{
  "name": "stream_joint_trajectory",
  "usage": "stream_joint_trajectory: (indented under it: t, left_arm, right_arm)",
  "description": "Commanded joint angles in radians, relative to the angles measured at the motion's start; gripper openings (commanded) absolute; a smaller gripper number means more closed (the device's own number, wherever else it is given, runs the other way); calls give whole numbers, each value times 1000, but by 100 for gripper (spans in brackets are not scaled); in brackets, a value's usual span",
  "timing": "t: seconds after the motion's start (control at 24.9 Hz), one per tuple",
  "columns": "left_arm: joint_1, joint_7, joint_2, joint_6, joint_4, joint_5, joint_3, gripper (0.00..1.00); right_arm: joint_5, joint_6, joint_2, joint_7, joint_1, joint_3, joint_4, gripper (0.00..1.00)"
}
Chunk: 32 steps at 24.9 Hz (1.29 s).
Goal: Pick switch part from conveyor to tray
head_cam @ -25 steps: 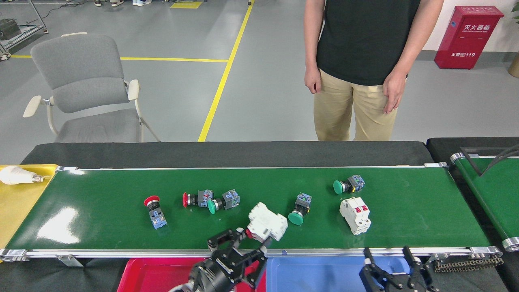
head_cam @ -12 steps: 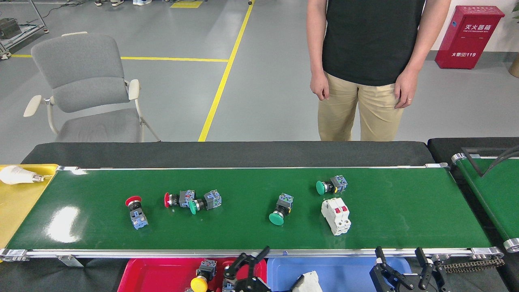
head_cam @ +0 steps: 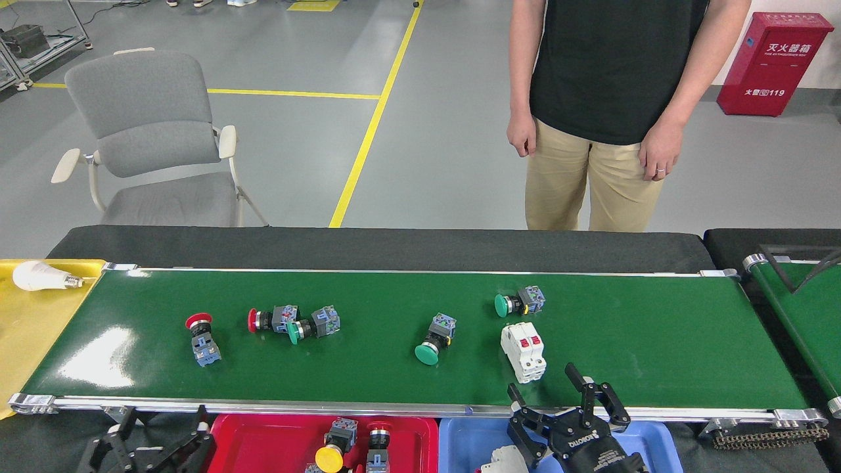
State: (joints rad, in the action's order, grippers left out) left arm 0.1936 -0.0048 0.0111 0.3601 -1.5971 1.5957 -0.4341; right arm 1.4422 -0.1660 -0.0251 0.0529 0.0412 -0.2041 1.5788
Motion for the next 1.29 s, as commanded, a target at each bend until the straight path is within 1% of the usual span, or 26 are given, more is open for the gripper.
stream_joint_trajectory:
  t: [0.0, 0.04, 0.08, 0.12, 0.16, 0.2, 0.24, 0.28, 0.4, 0.48, 0.6, 0.68, 0.76, 0.8, 0.84, 0.89, 0.93, 0.97, 1.01, 1.05, 1.09, 1.17, 1.21, 1.25]
  left_arm:
    - [-26, 9, 29, 7, 3, -13, 5, 100]
    - [-43, 5, 44, 10, 9, -13, 8, 100]
    - [-72, 0, 62, 13, 20, -11, 8, 100]
    - [-102, -3, 75, 13, 51, -11, 12, 100]
    - [-140, -4, 79, 13, 100, -11, 24, 100]
    - [-175, -4, 81, 8, 138, -10, 35, 100]
    - [-220, -4, 84, 7, 198, -10, 41, 100]
    - [-252, -4, 96, 7, 239, -10, 41, 100]
    - [-302, -4, 145, 5, 308, -10, 41, 100]
    - [-330, -4, 168, -3, 361, -10, 41, 100]
    - [-411, -3, 184, -24, 477, -10, 40, 100]
    - [-459, 0, 211, -44, 551, -10, 41, 100]
    - [-476, 5, 231, -46, 594, -13, 40, 99]
    - [-477, 6, 237, -47, 606, -13, 38, 97]
    - [-477, 8, 240, -49, 612, -13, 35, 89]
    - [-476, 8, 242, -49, 618, -13, 32, 72]
    - [-476, 9, 245, -49, 634, -13, 32, 57]
    - [-474, 9, 245, -49, 646, -14, 32, 45]
    - [-474, 9, 247, -58, 669, -14, 29, 30]
    - [-477, 9, 248, -76, 686, -14, 26, 27]
    - [-479, 9, 247, -102, 701, -16, 28, 22]
    - [-477, 11, 245, -113, 707, -26, 29, 13]
    - [-473, 14, 247, -112, 704, -40, 29, 10]
    - [-467, 26, 248, -110, 700, -59, 40, 7]
  right_arm:
    - [1, 69, -6, 4, -49, -38, -37, 100]
    - [1, 100, -12, 4, -76, -58, -72, 99]
    - [0, 131, -22, 4, -106, -78, -109, 92]
    - [1, 143, -27, 4, -133, -93, -145, 71]
    - [1, 146, -24, 4, -159, -113, -177, 40]
    - [1, 151, -24, 4, -175, -127, -194, 25]
    - [0, 151, -22, 4, -187, -138, -201, 14]
    - [-2, 148, -22, 4, -187, -138, -200, 8]
    - [-3, 146, -22, -1, -190, -139, -200, 3]
    - [-2, 145, -22, -7, -190, -139, -198, 2]
    - [-3, 132, -21, -36, -192, -139, -191, 2]
    - [-9, 95, -10, -41, -178, -135, -138, 2]
    - [-31, 45, 44, -48, -146, -118, -54, 6]
    - [-55, 22, 76, -68, -106, -104, -6, 11]
    - [-83, 3, 106, -91, -63, -95, 33, 16]
    - [-103, -17, 140, -113, -20, -89, 73, 20]
    - [-118, -35, 177, -128, 26, -80, 109, 28]
    - [-128, -49, 205, -139, 63, -69, 129, 37]
    - [-140, -75, 238, -163, 118, -52, 148, 43]
    - [-146, -98, 255, -186, 155, -41, 152, 46]
    - [-147, -127, 272, -219, 195, -26, 153, 57]
    - [-149, -159, 287, -257, 255, 14, 153, 90]
    - [-149, -167, 289, -262, 281, 35, 153, 97]
    - [-151, -170, 289, -262, 296, 54, 153, 98]
